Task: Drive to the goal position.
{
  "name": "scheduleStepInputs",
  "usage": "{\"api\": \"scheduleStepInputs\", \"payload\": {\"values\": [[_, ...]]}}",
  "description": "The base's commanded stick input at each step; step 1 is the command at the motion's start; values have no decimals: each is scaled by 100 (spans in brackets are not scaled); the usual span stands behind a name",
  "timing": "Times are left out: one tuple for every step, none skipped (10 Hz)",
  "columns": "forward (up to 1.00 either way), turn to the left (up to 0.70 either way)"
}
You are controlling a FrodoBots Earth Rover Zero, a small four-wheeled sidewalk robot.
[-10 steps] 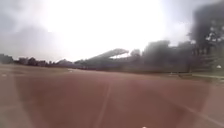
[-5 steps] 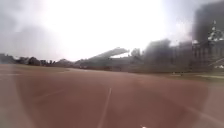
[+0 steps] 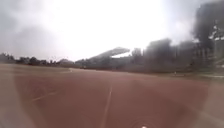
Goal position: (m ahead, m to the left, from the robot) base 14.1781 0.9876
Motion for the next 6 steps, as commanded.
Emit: {"api": "scheduleStepInputs", "payload": {"values": [[70, 0], [70, 0], [70, 0], [70, 0], [70, 0], [70, 0]]}}
